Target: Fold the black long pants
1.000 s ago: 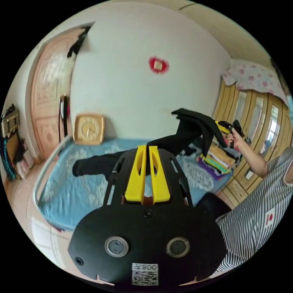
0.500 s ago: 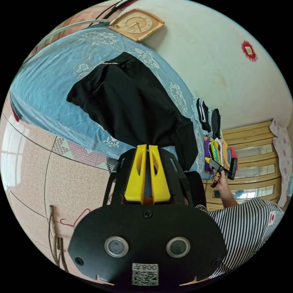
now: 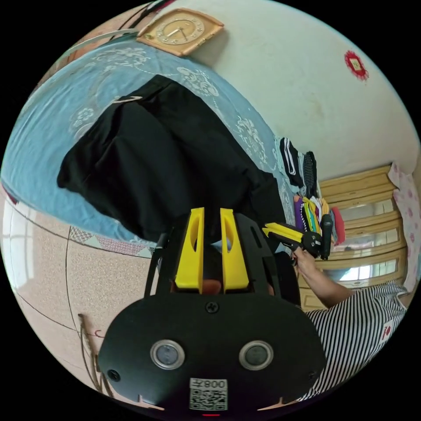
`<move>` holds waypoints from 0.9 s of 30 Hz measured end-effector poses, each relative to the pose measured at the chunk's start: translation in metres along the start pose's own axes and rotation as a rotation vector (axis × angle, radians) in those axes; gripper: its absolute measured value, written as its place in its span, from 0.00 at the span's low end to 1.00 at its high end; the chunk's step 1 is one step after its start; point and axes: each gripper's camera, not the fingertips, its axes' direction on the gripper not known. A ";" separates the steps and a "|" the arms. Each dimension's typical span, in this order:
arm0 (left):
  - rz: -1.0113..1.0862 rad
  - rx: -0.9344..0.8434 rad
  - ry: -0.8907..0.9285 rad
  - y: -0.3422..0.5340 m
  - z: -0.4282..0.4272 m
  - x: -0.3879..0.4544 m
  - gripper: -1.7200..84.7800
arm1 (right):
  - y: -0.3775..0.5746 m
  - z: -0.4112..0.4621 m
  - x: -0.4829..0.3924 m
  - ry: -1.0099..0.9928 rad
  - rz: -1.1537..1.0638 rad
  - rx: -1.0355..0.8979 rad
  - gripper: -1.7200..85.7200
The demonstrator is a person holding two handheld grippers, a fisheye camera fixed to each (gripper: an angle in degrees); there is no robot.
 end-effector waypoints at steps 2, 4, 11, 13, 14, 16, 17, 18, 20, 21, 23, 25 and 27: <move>0.053 -0.029 0.034 -0.018 0.030 0.021 0.10 | -0.003 0.002 -0.005 0.009 -0.012 0.028 0.09; 0.087 -0.046 0.065 -0.031 0.053 0.039 0.10 | -0.006 0.003 -0.008 0.012 -0.020 0.025 0.08; 0.207 -0.087 0.127 -0.074 0.118 0.104 0.09 | -0.012 -0.022 0.010 -0.068 -0.032 0.046 0.03; 0.236 -0.067 0.145 -0.085 0.122 0.118 0.09 | -0.008 -0.050 0.028 -0.072 -0.014 0.114 0.03; 0.261 -0.052 0.158 -0.094 0.123 0.129 0.09 | -0.004 -0.075 0.045 -0.064 -0.001 0.173 0.03; 0.299 -0.030 0.162 -0.109 0.123 0.143 0.08 | 0.004 -0.117 0.082 0.031 0.045 0.259 0.03; 0.323 -0.017 0.153 -0.119 0.122 0.152 0.08 | 0.009 -0.143 0.113 0.134 0.096 0.290 0.03; 0.333 -0.012 0.146 -0.125 0.123 0.155 0.08 | 0.016 -0.166 0.151 0.227 0.182 0.321 0.03; 0.358 -0.004 0.112 -0.143 0.128 0.167 0.09 | 0.027 -0.186 0.216 0.265 0.348 0.323 0.03; 0.363 -0.006 0.104 -0.147 0.131 0.169 0.09 | 0.035 -0.191 0.254 0.238 0.451 0.310 0.02; 0.367 -0.029 0.065 -0.157 0.147 0.175 0.09 | 0.049 -0.191 0.287 0.180 0.550 0.314 0.03; 0.372 -0.063 0.049 -0.160 0.164 0.178 0.09 | 0.059 -0.184 0.286 0.118 0.553 0.374 0.03; 0.374 -0.111 0.038 -0.160 0.184 0.181 0.09 | 0.060 -0.155 0.246 0.055 0.443 0.402 0.04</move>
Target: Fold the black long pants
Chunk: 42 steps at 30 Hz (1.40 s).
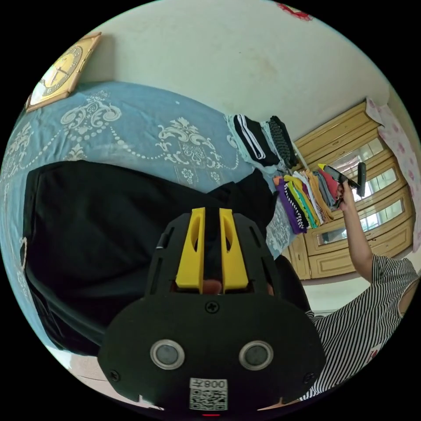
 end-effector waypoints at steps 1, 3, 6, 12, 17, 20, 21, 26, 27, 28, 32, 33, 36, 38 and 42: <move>-0.002 -0.037 -0.002 -0.001 0.014 0.001 0.10 | 0.009 0.009 -0.013 -0.023 -0.034 -0.015 0.04; -0.009 -0.099 0.024 -0.001 0.032 0.002 0.10 | 0.046 0.056 -0.070 -0.171 -0.162 -0.145 0.06; 0.001 -0.156 0.022 0.007 0.049 0.009 0.10 | 0.093 0.112 -0.145 -0.291 -0.357 -0.351 0.09; -0.079 -0.166 0.048 0.033 0.054 0.004 0.10 | 0.142 0.158 -0.225 -0.180 -0.597 -0.396 0.12; -0.134 -0.159 0.071 0.048 0.060 0.004 0.09 | 0.159 0.177 -0.216 -0.109 -0.671 -0.392 0.05; -0.132 -0.138 0.078 0.049 0.057 0.008 0.09 | 0.157 0.182 -0.188 -0.131 -0.626 -0.434 0.03; -0.134 -0.134 0.078 0.049 0.056 0.009 0.09 | 0.152 0.178 -0.172 -0.158 -0.585 -0.430 0.03; -0.134 -0.058 0.087 0.041 0.038 0.011 0.09 | 0.118 0.128 -0.079 -0.279 -0.342 -0.262 0.02; -0.134 -0.048 0.090 0.040 0.036 0.011 0.09 | 0.109 0.115 -0.052 -0.305 -0.286 -0.216 0.02; -0.138 -0.031 0.102 0.038 0.033 0.011 0.09 | 0.105 0.109 -0.039 -0.312 -0.261 -0.192 0.02; -0.152 0.013 0.137 0.031 0.030 0.014 0.09 | 0.079 0.077 0.027 -0.328 -0.183 -0.046 0.02; -0.151 0.018 0.141 0.031 0.030 0.016 0.09 | 0.071 0.071 0.040 -0.334 -0.173 -0.010 0.02; -0.145 0.027 0.158 0.025 0.031 0.023 0.09 | 0.050 0.058 0.063 -0.346 -0.179 0.083 0.02; -0.140 0.035 0.166 0.018 0.031 0.028 0.09 | 0.030 0.052 0.075 -0.323 -0.190 0.139 0.02; -0.134 0.049 0.156 0.005 0.027 0.034 0.09 | -0.036 0.058 0.119 -0.294 -0.131 0.191 0.02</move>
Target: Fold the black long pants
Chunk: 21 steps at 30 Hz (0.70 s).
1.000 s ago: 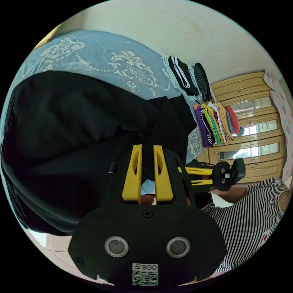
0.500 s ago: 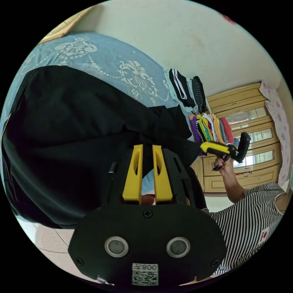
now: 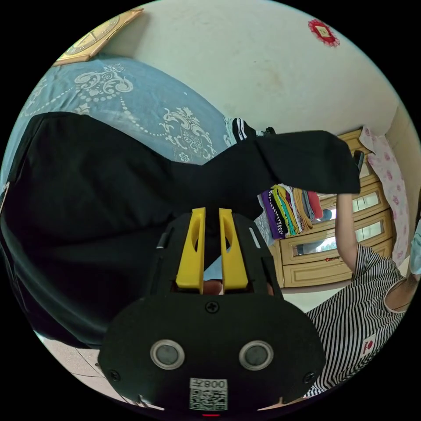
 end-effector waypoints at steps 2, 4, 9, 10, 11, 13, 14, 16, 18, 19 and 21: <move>-0.001 0.009 -0.008 -0.007 0.001 0.005 0.09 | -0.015 0.016 0.028 0.103 0.062 -0.040 0.02; -0.007 0.002 -0.015 -0.010 0.005 0.007 0.09 | -0.014 0.035 0.061 0.168 0.156 -0.082 0.02; 0.008 -0.087 -0.056 -0.004 0.026 0.019 0.10 | 0.077 0.094 0.128 0.262 0.288 -0.278 0.03; 0.026 -0.115 -0.070 0.000 0.030 0.025 0.11 | 0.092 0.100 0.132 0.291 0.289 -0.307 0.03; 0.046 -0.143 -0.082 0.005 0.034 0.032 0.11 | 0.124 0.112 0.144 0.347 0.298 -0.375 0.04; 0.083 -0.185 -0.091 0.014 0.040 0.047 0.12 | 0.171 0.127 0.163 0.402 0.326 -0.483 0.06; 0.112 -0.222 -0.099 0.020 0.047 0.058 0.13 | 0.199 0.133 0.176 0.427 0.354 -0.540 0.07; 0.136 -0.291 -0.142 0.028 0.061 0.073 0.13 | 0.231 0.139 0.195 0.454 0.410 -0.585 0.08; 0.160 -0.359 -0.200 0.033 0.078 0.084 0.13 | 0.260 0.145 0.219 0.441 0.491 -0.602 0.10; 0.170 -0.398 -0.251 0.035 0.089 0.091 0.13 | 0.265 0.147 0.225 0.424 0.514 -0.608 0.10; 0.196 -0.391 -0.329 0.034 0.097 0.102 0.11 | 0.282 0.159 0.242 0.348 0.582 -0.619 0.10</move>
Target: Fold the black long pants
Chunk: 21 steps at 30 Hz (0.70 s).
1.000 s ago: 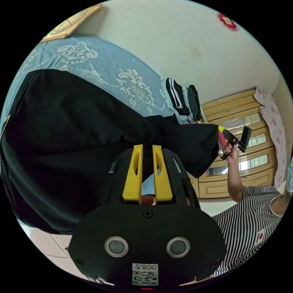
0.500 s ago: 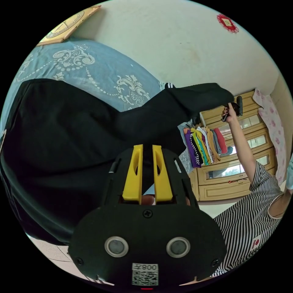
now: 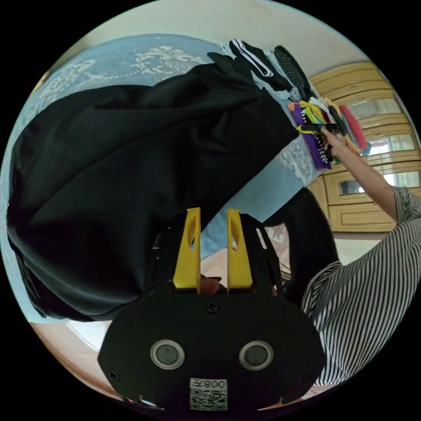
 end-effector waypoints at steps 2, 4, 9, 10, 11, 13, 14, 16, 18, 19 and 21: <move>0.027 -0.025 -0.076 -0.010 0.000 0.014 0.08 | -0.001 0.011 0.003 -0.030 0.003 0.001 0.10; 0.044 -0.038 -0.102 -0.016 -0.001 0.024 0.07 | -0.002 0.019 0.005 -0.021 0.013 0.021 0.10; 0.036 -0.056 -0.109 -0.030 -0.005 0.041 0.05 | -0.007 0.034 0.020 -0.088 0.011 0.007 0.06; 0.025 -0.056 -0.094 -0.033 -0.007 0.042 0.04 | -0.008 0.036 0.022 -0.094 0.019 -0.002 0.05; 0.018 -0.058 -0.076 -0.034 -0.010 0.044 0.04 | -0.008 0.038 0.024 -0.087 0.013 -0.018 0.05; 0.024 -0.063 -0.055 -0.036 -0.016 0.048 0.04 | -0.006 0.041 0.026 -0.069 -0.004 -0.031 0.04; 0.035 -0.063 -0.049 -0.036 -0.020 0.053 0.04 | -0.002 0.039 0.028 -0.070 -0.009 -0.022 0.04; 0.054 -0.057 -0.049 -0.037 -0.028 0.060 0.04 | 0.005 0.035 0.032 -0.093 -0.011 -0.004 0.03; 0.076 -0.051 -0.045 -0.037 -0.036 0.067 0.04 | 0.019 0.028 0.038 -0.107 -0.018 0.016 0.03; 0.091 -0.050 -0.044 -0.037 -0.041 0.072 0.03 | 0.023 0.027 0.040 -0.109 -0.016 0.017 0.03; 0.115 -0.054 -0.047 -0.036 -0.047 0.078 0.03 | 0.042 0.025 0.047 -0.102 -0.011 0.022 0.03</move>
